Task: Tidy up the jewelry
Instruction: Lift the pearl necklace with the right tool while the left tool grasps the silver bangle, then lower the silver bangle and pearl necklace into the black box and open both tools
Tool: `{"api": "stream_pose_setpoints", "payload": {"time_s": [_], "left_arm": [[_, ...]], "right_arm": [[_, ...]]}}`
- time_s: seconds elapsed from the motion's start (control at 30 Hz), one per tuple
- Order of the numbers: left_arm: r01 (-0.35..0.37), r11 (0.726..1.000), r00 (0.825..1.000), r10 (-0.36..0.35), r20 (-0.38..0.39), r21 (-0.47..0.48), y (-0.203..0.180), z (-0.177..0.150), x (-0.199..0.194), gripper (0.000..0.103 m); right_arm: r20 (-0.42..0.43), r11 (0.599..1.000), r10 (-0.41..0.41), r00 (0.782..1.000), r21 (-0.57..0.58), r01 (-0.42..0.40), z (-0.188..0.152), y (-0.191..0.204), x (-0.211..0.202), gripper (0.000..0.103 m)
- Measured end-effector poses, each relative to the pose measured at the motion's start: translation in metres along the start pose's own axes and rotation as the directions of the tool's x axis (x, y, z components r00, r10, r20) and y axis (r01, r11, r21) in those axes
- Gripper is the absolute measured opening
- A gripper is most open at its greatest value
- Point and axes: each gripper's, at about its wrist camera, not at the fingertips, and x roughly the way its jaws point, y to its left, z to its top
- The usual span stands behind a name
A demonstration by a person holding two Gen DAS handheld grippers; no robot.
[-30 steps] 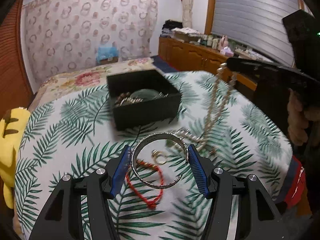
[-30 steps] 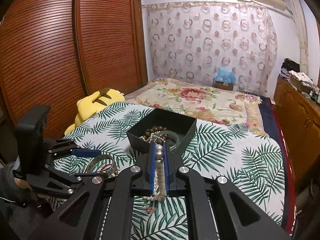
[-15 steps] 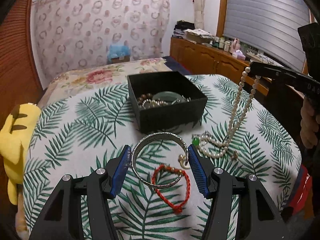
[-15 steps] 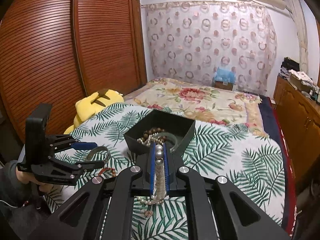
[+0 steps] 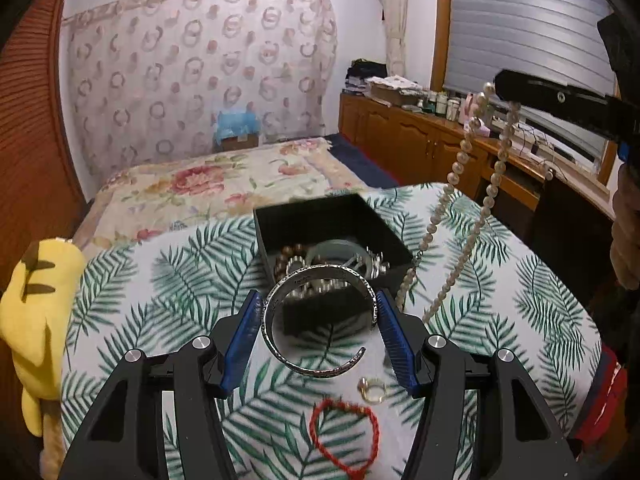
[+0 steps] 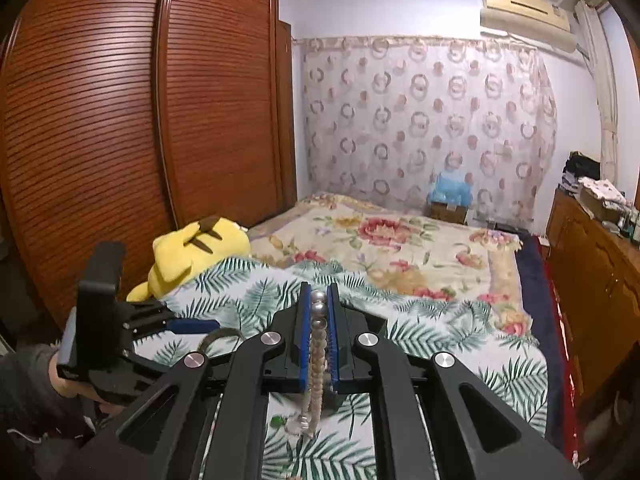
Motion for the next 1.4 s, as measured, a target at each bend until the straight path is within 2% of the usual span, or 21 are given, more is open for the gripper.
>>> {"api": "stream_pose_setpoints", "payload": {"time_s": [0.3, 0.8, 0.9, 1.1, 1.33, 1.4], "left_arm": [[0.001, 1.000, 1.000, -0.001, 0.026, 0.001, 0.000, 0.023, 0.015, 0.056], [0.001, 1.000, 1.000, -0.001, -0.004, -0.012, 0.002, 0.036, 0.058, 0.056], [0.008, 1.000, 1.000, -0.009, -0.019, -0.028, 0.004, 0.035, 0.067, 0.056], [0.008, 0.999, 0.999, -0.010, -0.041, -0.037, 0.006, 0.032, 0.078, 0.056], [0.005, 0.999, 1.000, -0.006, -0.015, -0.036, 0.006, 0.032, 0.063, 0.057], [0.003, 0.999, 1.000, -0.003, -0.011, -0.037, 0.006, 0.031, 0.056, 0.057]], "right_arm": [[0.021, 1.000, -0.005, 1.000, 0.002, 0.005, 0.030, -0.014, 0.010, 0.009], [0.051, 0.999, -0.036, 0.998, -0.008, 0.036, 0.057, -0.030, 0.031, 0.009], [0.037, 0.999, -0.042, 0.998, -0.010, 0.042, 0.056, -0.035, 0.043, 0.009], [-0.044, 0.998, -0.065, 0.997, 0.009, 0.065, 0.042, -0.047, 0.082, 0.009], [-0.142, 0.996, -0.081, 0.986, 0.029, 0.086, 0.008, -0.048, 0.117, 0.009], [-0.147, 0.996, -0.076, 0.986, 0.030, 0.081, 0.003, -0.045, 0.120, 0.010]]}}
